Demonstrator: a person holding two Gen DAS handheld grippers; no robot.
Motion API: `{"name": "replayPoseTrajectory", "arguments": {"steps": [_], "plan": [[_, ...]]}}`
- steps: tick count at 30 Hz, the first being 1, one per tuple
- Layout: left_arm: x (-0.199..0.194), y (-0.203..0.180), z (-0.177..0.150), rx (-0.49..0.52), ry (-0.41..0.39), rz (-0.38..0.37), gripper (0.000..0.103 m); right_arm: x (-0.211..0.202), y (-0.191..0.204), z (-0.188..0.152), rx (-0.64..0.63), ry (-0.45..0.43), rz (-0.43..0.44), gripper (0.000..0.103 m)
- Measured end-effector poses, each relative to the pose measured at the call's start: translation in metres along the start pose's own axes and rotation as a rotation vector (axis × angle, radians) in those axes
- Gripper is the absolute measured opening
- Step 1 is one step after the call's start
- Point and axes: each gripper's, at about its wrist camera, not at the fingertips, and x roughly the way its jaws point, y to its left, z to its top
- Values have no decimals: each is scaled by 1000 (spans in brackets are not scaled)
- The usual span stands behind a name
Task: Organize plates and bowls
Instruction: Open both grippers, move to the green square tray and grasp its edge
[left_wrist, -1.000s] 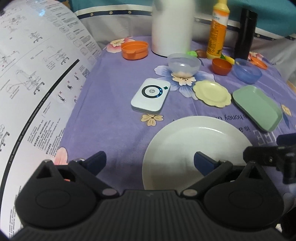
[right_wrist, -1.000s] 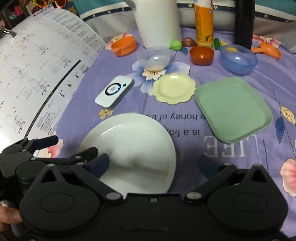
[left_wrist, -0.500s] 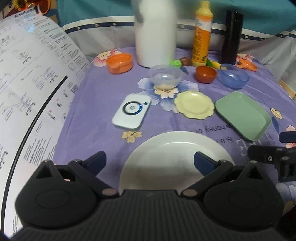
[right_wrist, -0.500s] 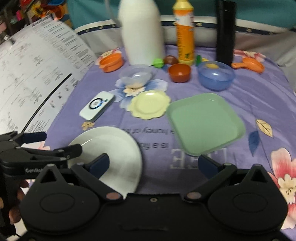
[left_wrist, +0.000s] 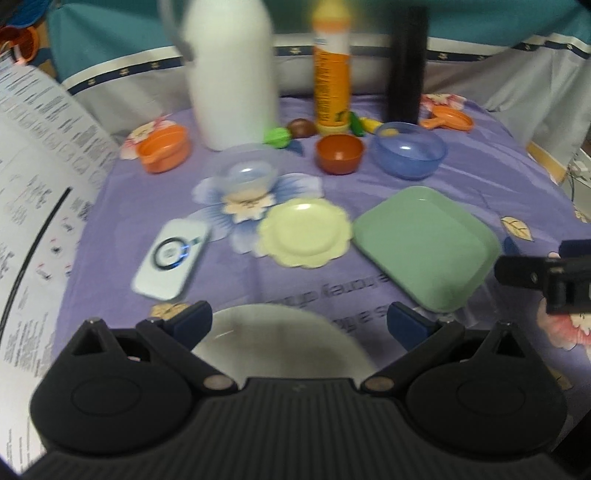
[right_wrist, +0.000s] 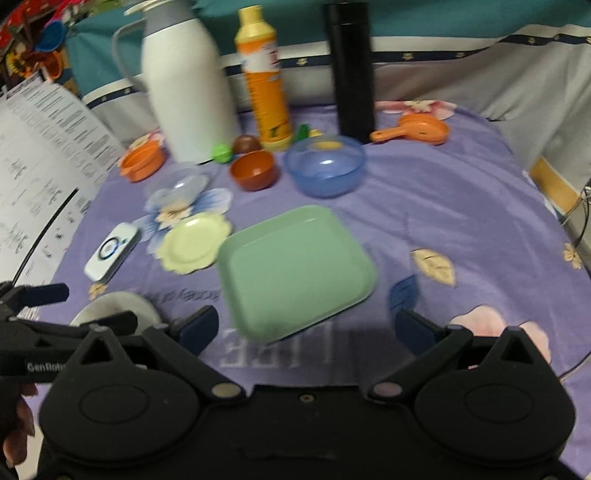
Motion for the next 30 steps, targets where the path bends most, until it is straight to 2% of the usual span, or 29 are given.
{"name": "replayPoseTrajectory", "arguments": {"steps": [5,12,15,23,25,30], "plan": [[15,-28,11,23,9,-24,103,9,-30,13,34,-20,7,103],[44,-50,23,1,41,-36,103,33,-59,34,52,-21,34,93],[55,-52,27,-24,53,-41,103,46,-63,40,54,-8,42,88],[71,-56,32,-51,71,-47,102,80,-67,52,67,19,67,84],[73,-57,32,-51,72,-52,101,87,-67,54,66,23,69,84],[79,-59,32,-69,73,-62,89,100,-62,58,56,36,85,80]]}}
